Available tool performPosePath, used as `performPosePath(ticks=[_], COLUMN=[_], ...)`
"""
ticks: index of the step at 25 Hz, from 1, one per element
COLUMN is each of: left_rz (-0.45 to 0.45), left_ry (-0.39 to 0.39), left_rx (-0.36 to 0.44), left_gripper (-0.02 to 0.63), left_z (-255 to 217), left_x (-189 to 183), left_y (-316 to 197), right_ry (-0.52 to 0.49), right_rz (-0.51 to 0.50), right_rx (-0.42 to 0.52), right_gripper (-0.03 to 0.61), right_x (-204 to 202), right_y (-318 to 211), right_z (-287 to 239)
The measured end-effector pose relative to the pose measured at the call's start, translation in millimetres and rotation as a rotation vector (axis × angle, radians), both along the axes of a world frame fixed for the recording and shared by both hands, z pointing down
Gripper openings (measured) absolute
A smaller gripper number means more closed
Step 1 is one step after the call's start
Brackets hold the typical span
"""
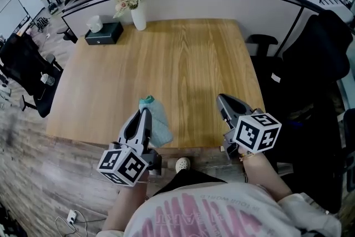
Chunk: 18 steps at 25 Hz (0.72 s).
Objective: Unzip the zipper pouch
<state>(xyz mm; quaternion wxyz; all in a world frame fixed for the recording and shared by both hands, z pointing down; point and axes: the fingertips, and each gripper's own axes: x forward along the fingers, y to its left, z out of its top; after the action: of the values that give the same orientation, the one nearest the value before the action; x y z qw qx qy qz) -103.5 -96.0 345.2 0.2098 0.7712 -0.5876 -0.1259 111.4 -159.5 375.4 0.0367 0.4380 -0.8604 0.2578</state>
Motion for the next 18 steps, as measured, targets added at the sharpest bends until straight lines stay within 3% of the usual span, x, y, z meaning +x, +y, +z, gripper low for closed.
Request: performPosePath(ticks=[18], left_rz=[-0.016], left_ry=[0.012], left_rx=[0.005], left_gripper=[0.043], left_z=[-3.6], left_x=[12.2], left_y=[87.4], right_ry=[0.023], right_rz=[-0.042], right_rx=[0.01], right_gripper=[-0.003], right_x=[11.5], right_y=[82.7], right_z=[-1.8])
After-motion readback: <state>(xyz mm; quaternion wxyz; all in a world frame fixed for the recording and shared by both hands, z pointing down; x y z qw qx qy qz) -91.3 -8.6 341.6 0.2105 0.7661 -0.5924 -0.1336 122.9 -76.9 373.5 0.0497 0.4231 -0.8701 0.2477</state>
